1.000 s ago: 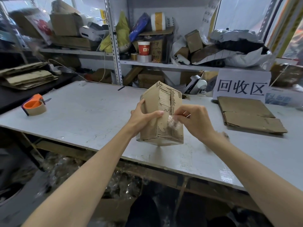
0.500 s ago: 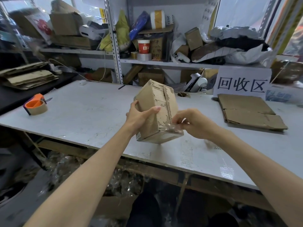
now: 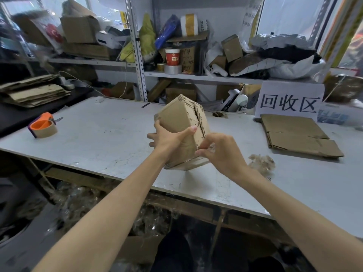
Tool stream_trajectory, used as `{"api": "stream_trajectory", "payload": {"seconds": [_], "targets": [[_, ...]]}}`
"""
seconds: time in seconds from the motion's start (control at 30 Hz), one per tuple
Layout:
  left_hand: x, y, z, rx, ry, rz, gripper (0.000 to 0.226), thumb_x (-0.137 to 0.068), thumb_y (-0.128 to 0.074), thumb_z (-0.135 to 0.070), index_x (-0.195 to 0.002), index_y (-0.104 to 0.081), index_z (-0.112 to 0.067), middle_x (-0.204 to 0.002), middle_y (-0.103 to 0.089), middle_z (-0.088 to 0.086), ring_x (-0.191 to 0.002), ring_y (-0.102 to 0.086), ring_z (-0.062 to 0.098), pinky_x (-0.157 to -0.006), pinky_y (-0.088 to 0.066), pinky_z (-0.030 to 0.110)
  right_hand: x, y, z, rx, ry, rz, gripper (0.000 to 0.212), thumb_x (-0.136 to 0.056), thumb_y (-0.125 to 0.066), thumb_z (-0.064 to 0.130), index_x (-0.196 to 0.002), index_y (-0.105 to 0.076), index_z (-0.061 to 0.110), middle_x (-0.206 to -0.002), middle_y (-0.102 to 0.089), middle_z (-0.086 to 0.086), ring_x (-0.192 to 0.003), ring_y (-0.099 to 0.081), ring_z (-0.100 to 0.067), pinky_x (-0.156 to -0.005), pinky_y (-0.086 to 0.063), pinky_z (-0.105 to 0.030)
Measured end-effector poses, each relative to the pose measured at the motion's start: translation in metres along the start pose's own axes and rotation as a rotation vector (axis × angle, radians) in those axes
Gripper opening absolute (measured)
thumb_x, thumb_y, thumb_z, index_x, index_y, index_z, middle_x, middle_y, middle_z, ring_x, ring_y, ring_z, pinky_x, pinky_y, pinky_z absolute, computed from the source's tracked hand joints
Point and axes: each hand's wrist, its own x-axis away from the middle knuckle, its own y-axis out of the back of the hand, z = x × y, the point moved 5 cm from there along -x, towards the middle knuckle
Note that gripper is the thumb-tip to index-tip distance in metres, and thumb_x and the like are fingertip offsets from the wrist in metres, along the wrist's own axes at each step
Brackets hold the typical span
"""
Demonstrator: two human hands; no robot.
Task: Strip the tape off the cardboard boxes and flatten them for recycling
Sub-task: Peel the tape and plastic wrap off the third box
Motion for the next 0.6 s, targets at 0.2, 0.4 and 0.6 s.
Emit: {"api": "stream_trajectory", "payload": {"seconds": [0.2,0.4,0.6], "targets": [[0.0,0.002,0.002,0.03,-0.034,-0.013,0.128,-0.054,-0.086,-0.065,-0.152,-0.012,-0.03,-0.143,-0.03,0.014,-0.132,-0.036,0.035,-0.106,-0.042,0.053,-0.003,-0.008,0.001,-0.079,0.062,0.174,0.017,-0.074,-0.076,0.005,-0.072,-0.059,0.01,-0.078,-0.056,0.01,-0.087,-0.049,-0.017,-0.072,-0.045,-0.033],[-0.014,0.019,0.013,0.17,0.142,0.077,0.115,-0.061,-0.082,-0.062,-0.152,-0.022,-0.027,-0.141,-0.038,0.01,-0.128,-0.042,0.034,-0.098,-0.045,0.056,0.005,-0.001,-0.017,-0.096,0.057,0.057,0.015,-0.08,-0.073,0.009,-0.076,-0.06,0.011,-0.087,-0.06,0.009,-0.095,-0.051,-0.021,-0.075,-0.051,-0.034],[-0.004,0.005,0.013,0.3,0.185,0.176,0.099,-0.069,-0.076,-0.056,-0.149,-0.029,-0.023,-0.139,-0.048,0.008,-0.124,-0.047,0.034,-0.099,-0.042,0.062,-0.002,0.003,-0.028,0.038,-0.099,-0.289,0.016,-0.077,-0.077,0.02,-0.081,-0.063,0.011,-0.115,-0.05,-0.005,-0.09,-0.056,-0.015,-0.073,-0.052,-0.03]]}}
